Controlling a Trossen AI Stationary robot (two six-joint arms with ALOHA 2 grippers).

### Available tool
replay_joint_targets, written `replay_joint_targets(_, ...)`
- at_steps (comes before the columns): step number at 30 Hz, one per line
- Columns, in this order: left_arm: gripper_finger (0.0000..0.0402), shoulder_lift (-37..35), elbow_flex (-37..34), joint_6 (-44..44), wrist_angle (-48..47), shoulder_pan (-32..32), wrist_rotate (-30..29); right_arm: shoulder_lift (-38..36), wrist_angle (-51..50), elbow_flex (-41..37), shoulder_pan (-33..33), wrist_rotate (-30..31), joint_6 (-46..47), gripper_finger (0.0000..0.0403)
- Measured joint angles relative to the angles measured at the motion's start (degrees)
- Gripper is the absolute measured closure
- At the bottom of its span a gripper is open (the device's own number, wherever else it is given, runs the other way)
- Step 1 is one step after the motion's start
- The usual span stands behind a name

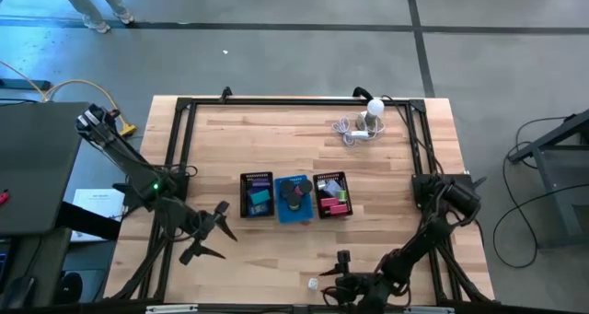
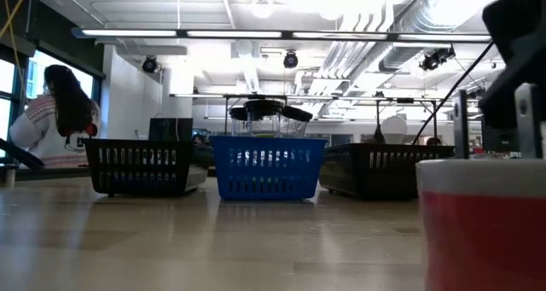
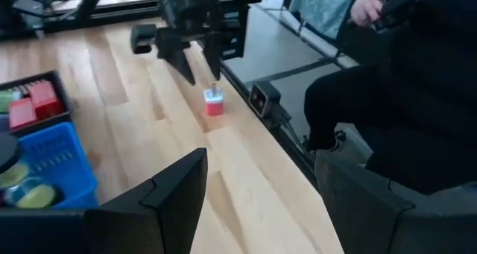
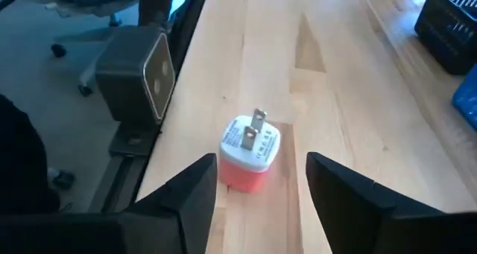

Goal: Pick & Place Office items
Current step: Put the pink charger adapter into the right black bin

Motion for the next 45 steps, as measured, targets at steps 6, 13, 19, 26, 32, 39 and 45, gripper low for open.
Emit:
replay_joint_targets(6,0.0161,2.97,-0.07,-1.95,0.72,0.00,1.24,1.63,3.71,0.00,0.31,0.49,0.37,0.0226)
replay_joint_targets(13,0.0161,6.30,-0.07,-2.05,3.91,0.00,4.67,1.65,3.04,0.00,0.21,0.00,6.51,0.0212)
replay_joint_targets(19,0.0161,7.31,-0.07,-2.18,4.27,0.00,4.96,1.65,2.39,0.00,0.07,-1.00,7.58,0.0172)
replay_joint_targets(26,0.0161,7.53,-0.09,-2.18,4.76,-0.02,4.96,1.65,0.56,0.00,-0.77,-0.89,7.45,0.0153)
replay_joint_targets(32,0.0161,7.51,-0.09,-2.18,5.39,-0.03,5.94,1.65,0.67,0.00,-1.95,-1.26,7.41,0.0152)
replay_joint_targets(39,0.0161,7.51,-0.09,-1.99,5.48,-0.02,6.10,4.28,2.60,-0.09,-2.95,-4.69,6.70,0.0152)
replay_joint_targets(45,0.0161,7.51,-0.09,-1.76,5.50,-0.02,6.12,7.26,9.80,-0.04,-3.76,-6.38,3.78,0.0152)
